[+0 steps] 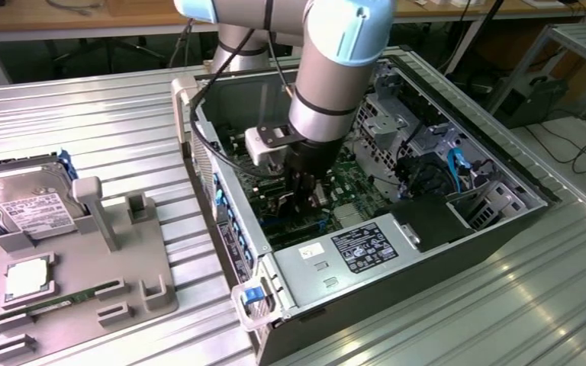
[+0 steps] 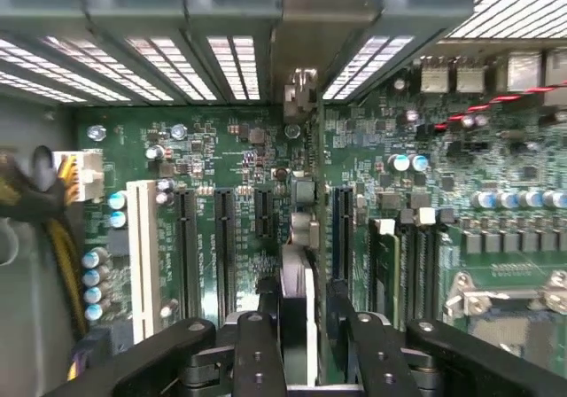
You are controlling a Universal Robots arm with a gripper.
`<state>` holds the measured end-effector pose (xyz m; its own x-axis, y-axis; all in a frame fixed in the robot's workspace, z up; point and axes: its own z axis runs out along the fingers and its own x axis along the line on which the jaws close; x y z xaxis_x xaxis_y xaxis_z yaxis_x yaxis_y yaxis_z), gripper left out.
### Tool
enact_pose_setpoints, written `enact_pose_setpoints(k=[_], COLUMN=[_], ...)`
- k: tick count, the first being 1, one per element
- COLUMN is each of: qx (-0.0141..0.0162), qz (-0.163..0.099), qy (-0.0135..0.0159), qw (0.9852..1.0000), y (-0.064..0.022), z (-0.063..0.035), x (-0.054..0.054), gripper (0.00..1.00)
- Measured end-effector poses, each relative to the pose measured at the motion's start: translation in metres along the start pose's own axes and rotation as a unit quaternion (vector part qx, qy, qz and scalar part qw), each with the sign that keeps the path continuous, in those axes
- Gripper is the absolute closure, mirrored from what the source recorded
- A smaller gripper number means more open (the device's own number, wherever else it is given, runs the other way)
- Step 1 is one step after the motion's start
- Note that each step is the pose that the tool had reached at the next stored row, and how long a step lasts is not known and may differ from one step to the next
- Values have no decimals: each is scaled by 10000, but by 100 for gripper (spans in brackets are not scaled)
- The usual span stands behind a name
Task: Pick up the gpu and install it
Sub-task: 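Press down on the gpu until it lock into place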
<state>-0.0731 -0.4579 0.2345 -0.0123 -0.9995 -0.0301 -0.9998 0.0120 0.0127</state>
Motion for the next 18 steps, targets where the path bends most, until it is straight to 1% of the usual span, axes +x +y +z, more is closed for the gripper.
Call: enact_pose_setpoints(k=[4, 7, 10, 11, 14, 16, 17, 18], qx=[34, 50, 53, 53, 53, 53, 52, 53], qz=[-1, -1, -1, -2, -2, -2, -2, -2], qy=[-1, -1, -2, -1, -2, -1, -1, -2], qw=[10000, 10000, 10000, 10000, 10000, 10000, 10000, 10000], y=[3, 5, 5, 5, 5, 5, 5, 5], z=[-211, -345, -355, -355, -355, -356, -356, -356], x=[-6, -11, -11, -11, -11, -11, -11, -11], gripper=[65, 65, 65, 67, 85, 85, 88, 88])
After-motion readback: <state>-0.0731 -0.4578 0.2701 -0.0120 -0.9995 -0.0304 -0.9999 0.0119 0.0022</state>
